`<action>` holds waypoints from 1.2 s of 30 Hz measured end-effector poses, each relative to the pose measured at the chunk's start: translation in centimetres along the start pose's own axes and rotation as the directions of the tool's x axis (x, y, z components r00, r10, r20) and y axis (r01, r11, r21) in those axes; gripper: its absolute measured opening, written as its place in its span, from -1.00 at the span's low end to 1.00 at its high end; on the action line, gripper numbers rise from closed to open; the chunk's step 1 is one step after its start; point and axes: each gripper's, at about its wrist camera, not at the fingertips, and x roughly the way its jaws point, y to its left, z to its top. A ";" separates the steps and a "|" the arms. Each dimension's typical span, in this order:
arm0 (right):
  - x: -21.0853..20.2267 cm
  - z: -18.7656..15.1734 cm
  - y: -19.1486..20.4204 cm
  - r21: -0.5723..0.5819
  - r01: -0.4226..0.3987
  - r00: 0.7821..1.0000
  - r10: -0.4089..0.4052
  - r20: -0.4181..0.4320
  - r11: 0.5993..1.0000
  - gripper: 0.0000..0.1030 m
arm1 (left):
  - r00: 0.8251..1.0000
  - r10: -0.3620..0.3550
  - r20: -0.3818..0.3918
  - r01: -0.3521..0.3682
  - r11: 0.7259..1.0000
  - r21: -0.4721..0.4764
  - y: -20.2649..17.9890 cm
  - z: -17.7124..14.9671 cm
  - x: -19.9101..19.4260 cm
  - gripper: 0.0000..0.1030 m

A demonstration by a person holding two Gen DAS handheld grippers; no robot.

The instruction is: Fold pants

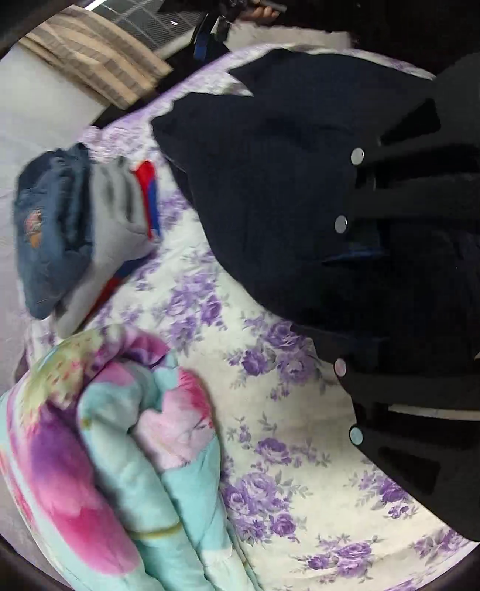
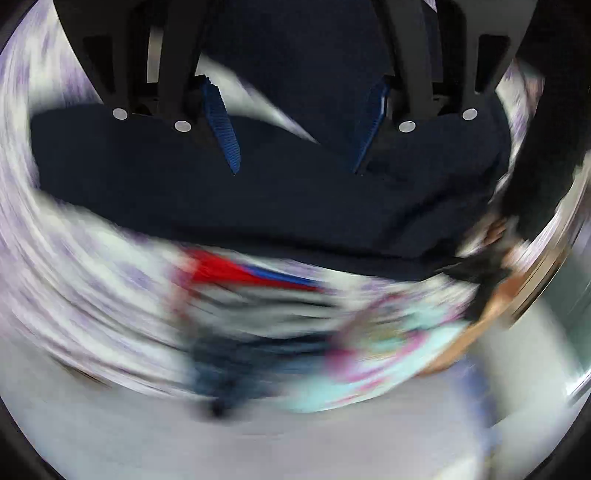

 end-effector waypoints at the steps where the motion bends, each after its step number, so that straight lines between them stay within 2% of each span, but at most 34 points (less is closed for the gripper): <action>1: 1.7 1.9 1.2 -0.069 -0.039 0.999 0.038 -0.025 0.997 0.30 | 1.000 0.006 0.008 -0.006 1.000 -0.001 -0.1 -0.1 0.0 -0.55; 3: 6.0 6.0 4.0 -0.211 -0.096 0.993 0.080 -0.085 0.973 0.34 | 0.999 0.028 0.017 -0.028 1.000 0.011 -0.5 -0.2 0.0 -0.55; 4: 8.2 7.6 5.0 -0.261 -0.098 0.992 0.073 -0.105 0.960 0.34 | 0.999 0.037 0.019 -0.038 0.999 0.016 -0.8 -0.2 0.0 -0.55; 6: 11.1 9.6 6.0 -0.300 -0.091 0.990 0.054 -0.128 0.950 0.35 | 0.999 0.042 0.021 -0.042 0.999 0.013 -1.0 -0.2 0.0 -0.55; 8: 13.9 11.1 6.8 -0.337 -0.117 0.982 0.058 -0.180 0.934 0.34 | 0.999 0.041 0.024 -0.041 0.999 0.007 -1.1 -0.4 0.0 -0.55; 11: 17.0 11.7 7.5 -0.383 -0.113 0.975 0.028 -0.220 0.917 0.34 | 0.999 0.046 0.026 -0.046 0.999 0.000 -1.0 -0.4 -0.2 -0.55; 12: 17.7 11.7 7.6 -0.387 -0.101 0.975 0.013 -0.223 0.916 0.05 | 0.999 0.048 0.025 -0.048 0.999 -0.006 -0.3 -0.4 -0.5 -0.55; 13: 18.5 11.5 7.4 -0.384 -0.101 0.972 0.009 -0.234 0.918 -0.37 | 0.998 0.051 0.026 -0.051 0.999 -0.014 -0.1 -0.4 -0.6 -0.54; 14: 19.5 11.3 7.4 -0.368 -0.138 0.960 0.032 -0.279 0.920 -0.82 | 0.998 0.053 0.026 -0.053 0.998 -0.024 0.1 -0.5 -0.7 -0.54; 15: 20.1 11.2 7.5 -0.368 -0.144 0.957 0.035 -0.288 0.919 -0.84 | 0.997 0.069 0.030 -0.068 0.997 -0.036 0.2 -0.3 -0.7 -0.54; 16: 20.3 11.3 7.8 -0.393 -0.116 0.966 0.012 -0.258 0.912 -0.85 | 0.996 0.085 0.036 -0.083 0.996 -0.042 0.3 -0.3 -0.8 -0.54; 17: 20.5 11.8 8.1 -0.420 -0.058 0.979 -0.030 -0.202 0.906 -0.85 | 0.992 0.115 0.048 -0.112 0.992 -0.051 0.5 0.1 -0.8 -0.54; 19: 20.6 13.5 7.5 -0.376 0.002 0.990 -0.054 -0.127 0.927 -0.85 | 0.989 0.138 0.060 -0.134 0.988 -0.073 1.1 0.5 -1.0 -0.53; 21: 21.4 14.5 6.8 -0.334 0.002 0.991 -0.048 -0.128 0.943 -0.85 | 0.987 0.145 0.063 -0.139 0.986 -0.094 1.8 1.1 -0.7 -0.53; 25: 24.7 14.3 6.3 -0.311 0.011 0.980 -0.072 -0.187 0.950 -0.85 | 0.992 0.115 0.044 -0.108 0.984 -0.144 3.5 1.3 0.3 -0.46; 29: 21.8 14.4 6.3 -0.271 -0.043 0.988 0.001 -0.153 0.962 -0.85 | 0.988 0.141 0.065 -0.132 0.983 -0.125 2.7 1.2 -1.8 -0.51; 32: 16.9 14.2 6.8 -0.263 -0.098 0.991 0.071 -0.110 0.960 -0.85 | 0.984 0.144 0.106 -0.133 0.986 -0.103 1.4 0.7 -4.6 -0.55; 36: 9.6 11.1 10.1 -0.302 -0.133 0.991 0.121 -0.059 0.944 -0.85 | 0.973 0.152 0.175 -0.152 0.988 -0.013 -2.9 -1.7 -10.1 -0.62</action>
